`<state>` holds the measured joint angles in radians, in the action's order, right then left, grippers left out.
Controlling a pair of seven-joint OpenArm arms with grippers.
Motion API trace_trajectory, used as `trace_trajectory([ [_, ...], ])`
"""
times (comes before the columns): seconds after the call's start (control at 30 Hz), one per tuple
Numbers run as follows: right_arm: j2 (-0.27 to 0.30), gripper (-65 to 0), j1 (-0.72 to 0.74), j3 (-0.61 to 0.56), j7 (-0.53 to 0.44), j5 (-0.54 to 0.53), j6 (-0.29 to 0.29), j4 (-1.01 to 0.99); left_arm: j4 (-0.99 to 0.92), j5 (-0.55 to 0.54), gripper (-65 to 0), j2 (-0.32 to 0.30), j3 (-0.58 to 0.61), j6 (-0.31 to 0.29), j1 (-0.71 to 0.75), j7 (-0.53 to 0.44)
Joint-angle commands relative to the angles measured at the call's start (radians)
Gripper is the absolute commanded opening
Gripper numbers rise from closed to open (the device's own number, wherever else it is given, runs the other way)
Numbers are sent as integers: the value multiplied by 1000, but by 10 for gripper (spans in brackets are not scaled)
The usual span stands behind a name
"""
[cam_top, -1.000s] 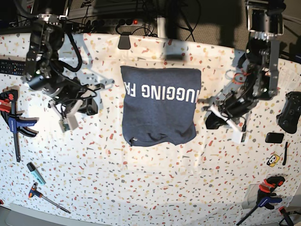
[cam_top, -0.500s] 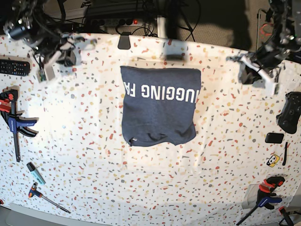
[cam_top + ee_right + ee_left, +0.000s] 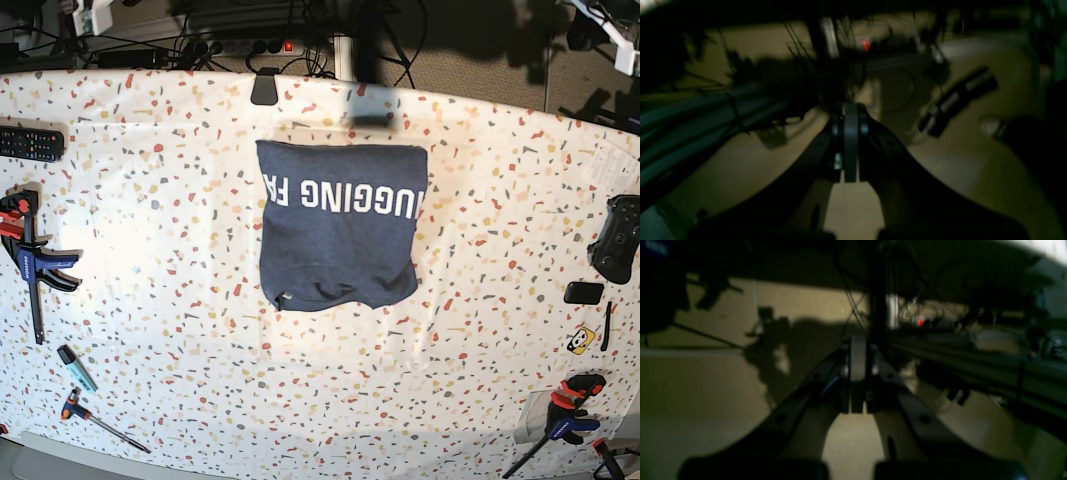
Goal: Fold the T-shirt properly
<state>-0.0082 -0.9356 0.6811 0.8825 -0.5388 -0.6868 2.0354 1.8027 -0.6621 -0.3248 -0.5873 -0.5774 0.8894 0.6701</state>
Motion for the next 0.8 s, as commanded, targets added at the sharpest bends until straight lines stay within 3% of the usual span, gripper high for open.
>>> trace_trajectory([
  [0.0, -12, -650, -10, 5, -18, 19, -11, 0, -9, -12, -650, -3, -6, -2, 17, -16],
  [0.1, -36, -650, -9, 5, -26, 54, -11, -81, -106, -8, -650, 24, -5, -58, 4, -43],
  [0.23, -21, -650, 24, -3, -116, 102, -11, -286, -319, 43, -650, 45, 32, -90, -60, -106],
  [0.4, 90, -650, 160, -87, -215, 245, -11, -649, -649, 202, -650, 47, 161, -89, -190, -259],
  [0.57, 215, -650, 322, -220, -319, 306, -11, -1027, -967, 266, -650, 53, 298, -83, -357, -344],
  [0.63, 253, -650, 387, -279, -398, 335, 23, -1162, -1074, 324, -650, 75, 332, -21, -431, -350],
  [0.77, 286, -650, 519, -402, -489, 391, 160, -1375, -1250, 451, -650, 145, 368, 146, -556, -413],
])
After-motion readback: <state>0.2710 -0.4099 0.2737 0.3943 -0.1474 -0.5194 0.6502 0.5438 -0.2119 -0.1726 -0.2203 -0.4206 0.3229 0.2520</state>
